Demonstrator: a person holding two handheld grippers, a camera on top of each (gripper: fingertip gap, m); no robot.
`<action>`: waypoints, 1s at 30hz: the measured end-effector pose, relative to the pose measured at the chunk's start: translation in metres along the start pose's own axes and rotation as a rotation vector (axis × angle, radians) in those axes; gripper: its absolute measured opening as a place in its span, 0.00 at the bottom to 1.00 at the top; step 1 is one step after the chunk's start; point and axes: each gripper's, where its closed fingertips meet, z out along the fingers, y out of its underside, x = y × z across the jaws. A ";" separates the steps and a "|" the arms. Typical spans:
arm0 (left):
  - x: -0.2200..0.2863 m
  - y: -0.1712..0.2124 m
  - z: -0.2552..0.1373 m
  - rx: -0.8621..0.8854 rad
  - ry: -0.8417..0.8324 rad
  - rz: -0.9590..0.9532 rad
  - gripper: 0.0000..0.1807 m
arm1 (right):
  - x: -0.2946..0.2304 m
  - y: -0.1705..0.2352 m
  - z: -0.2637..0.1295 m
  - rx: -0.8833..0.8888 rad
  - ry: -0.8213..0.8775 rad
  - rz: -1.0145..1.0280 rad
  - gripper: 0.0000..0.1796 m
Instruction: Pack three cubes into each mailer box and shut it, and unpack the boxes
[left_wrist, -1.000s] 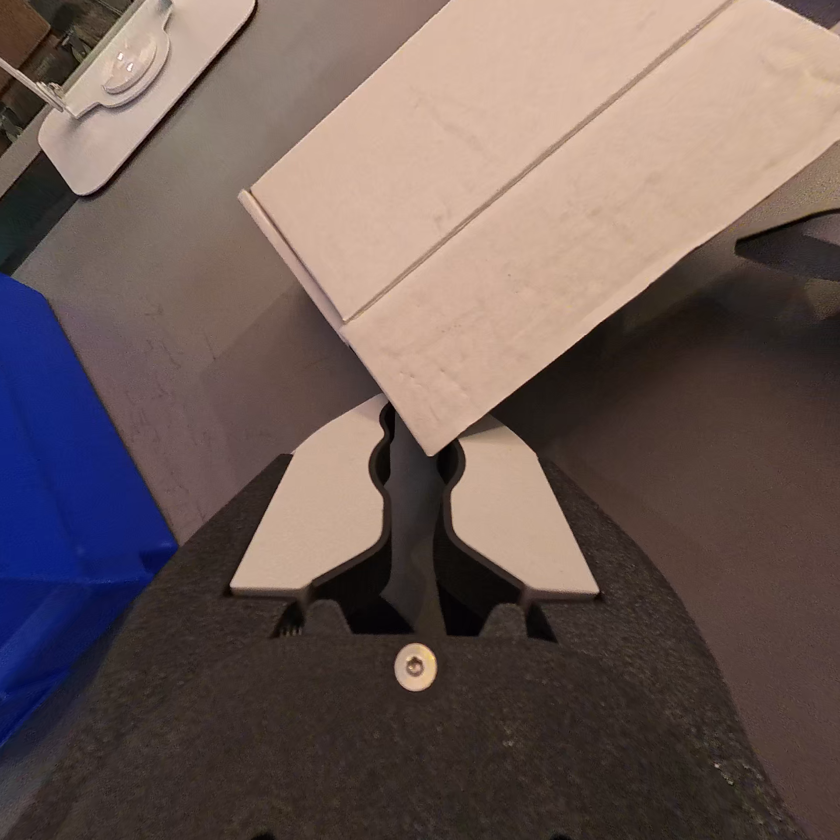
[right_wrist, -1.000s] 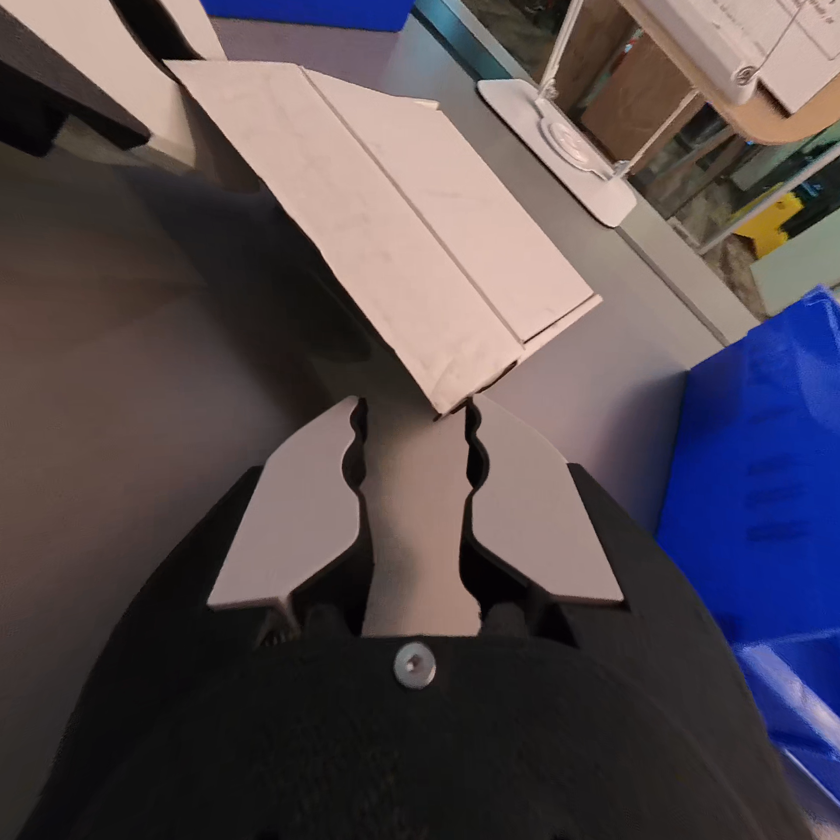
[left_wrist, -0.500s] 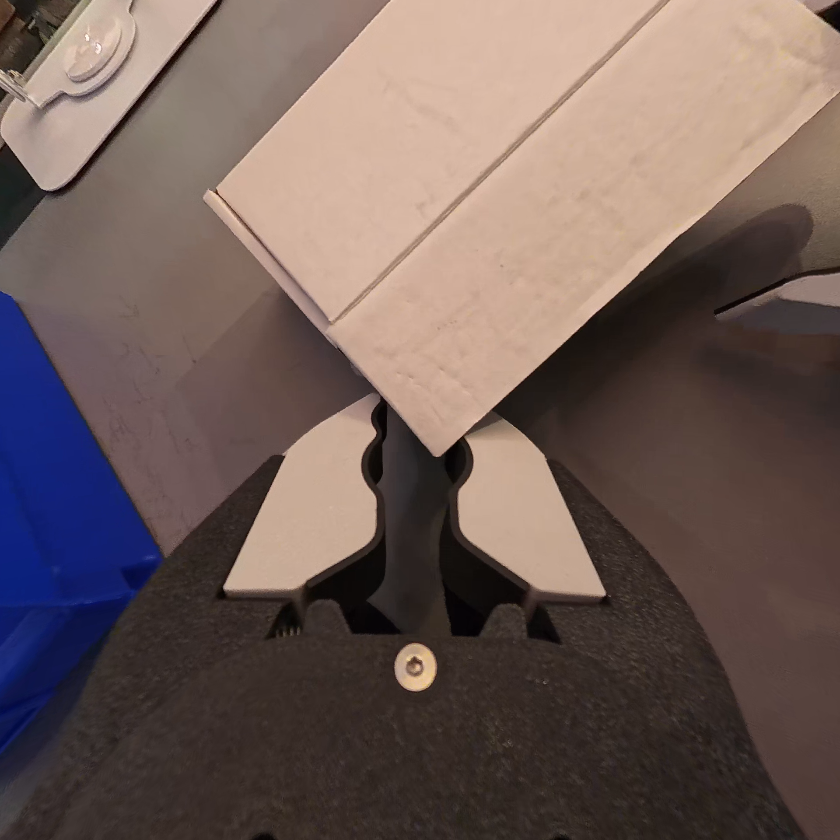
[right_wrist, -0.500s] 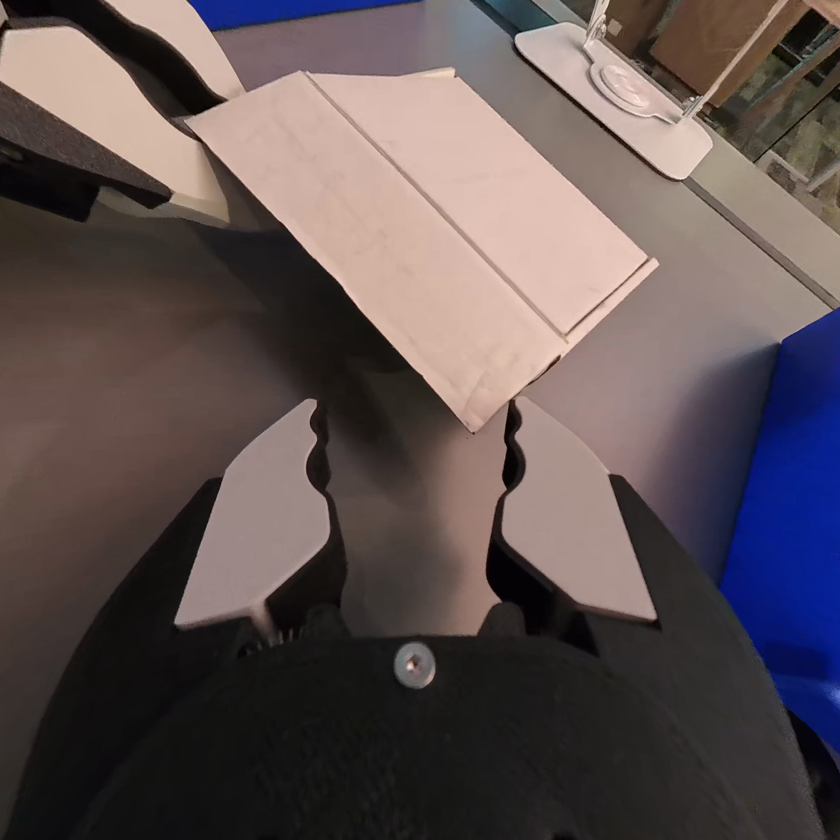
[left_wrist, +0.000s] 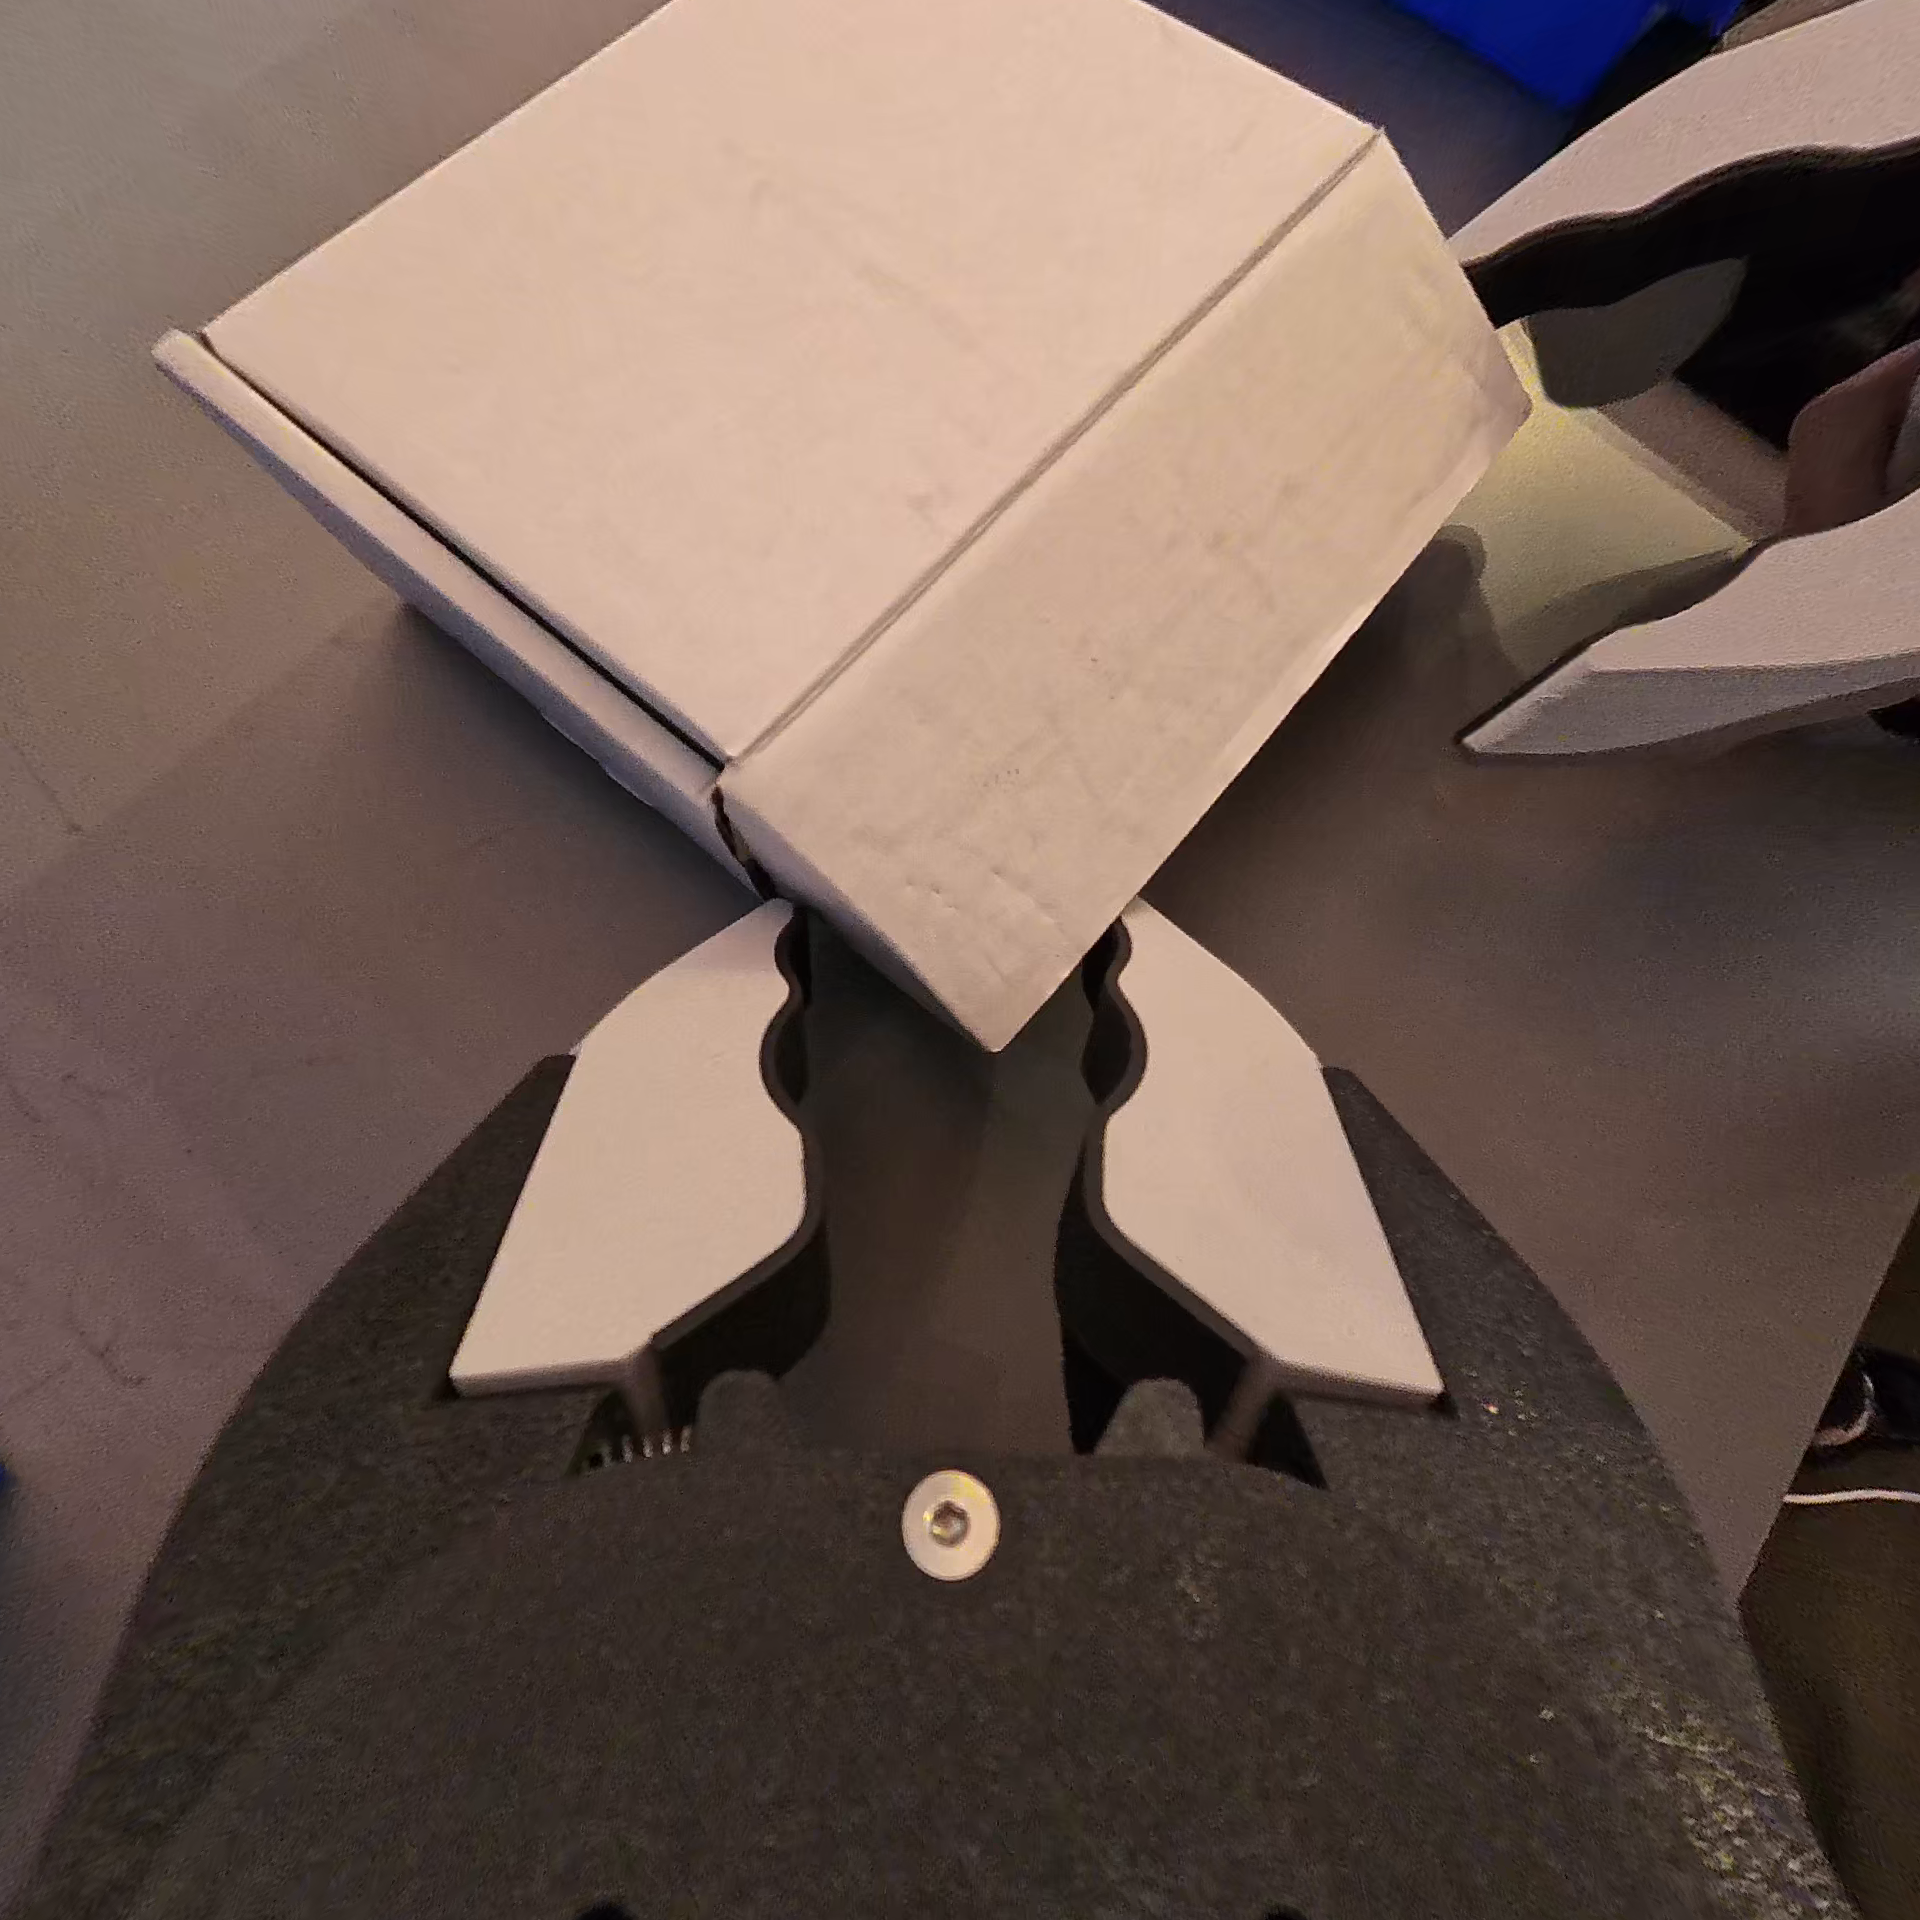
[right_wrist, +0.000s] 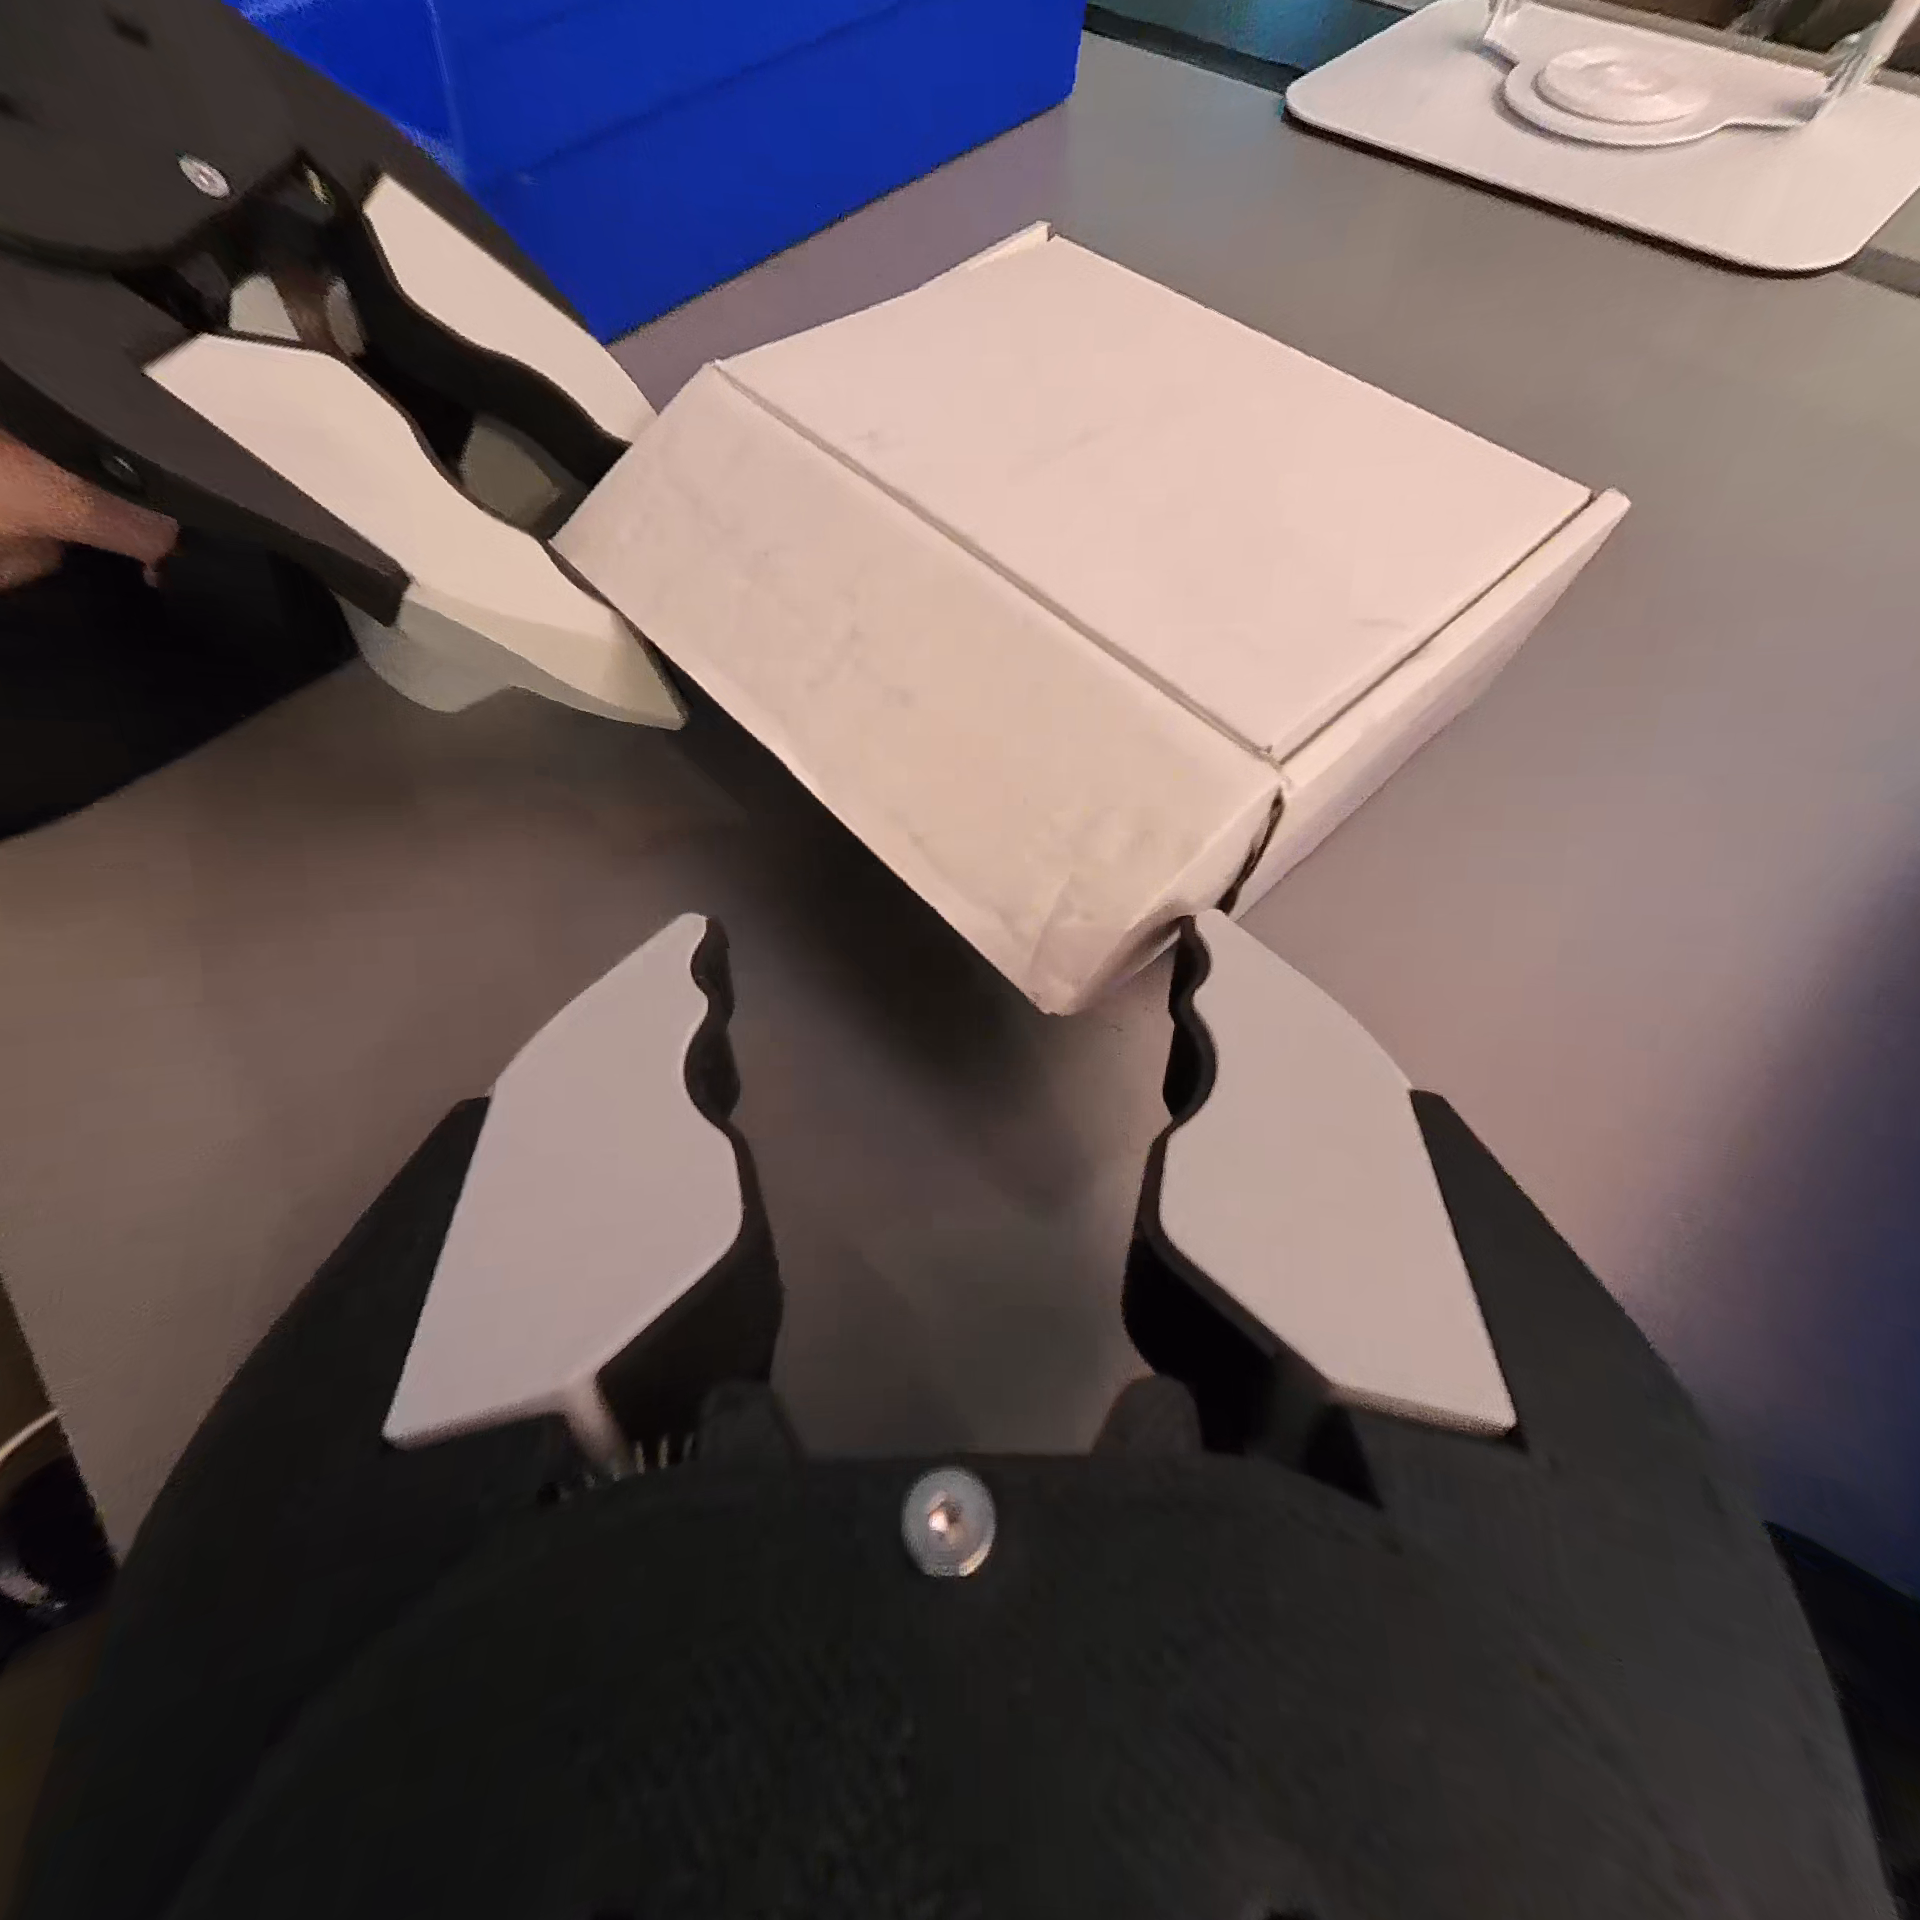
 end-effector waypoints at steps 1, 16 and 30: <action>0.000 0.000 0.000 -0.002 0.002 -0.007 0.28 | 0.000 0.000 0.000 0.003 -0.015 0.012 0.46; 0.005 -0.003 0.000 0.008 0.175 -0.130 0.33 | 0.003 -0.009 -0.003 -0.015 -0.141 0.177 0.45; 0.000 -0.005 0.005 0.000 0.121 -0.133 0.33 | 0.019 -0.014 0.002 -0.005 -0.120 0.349 0.34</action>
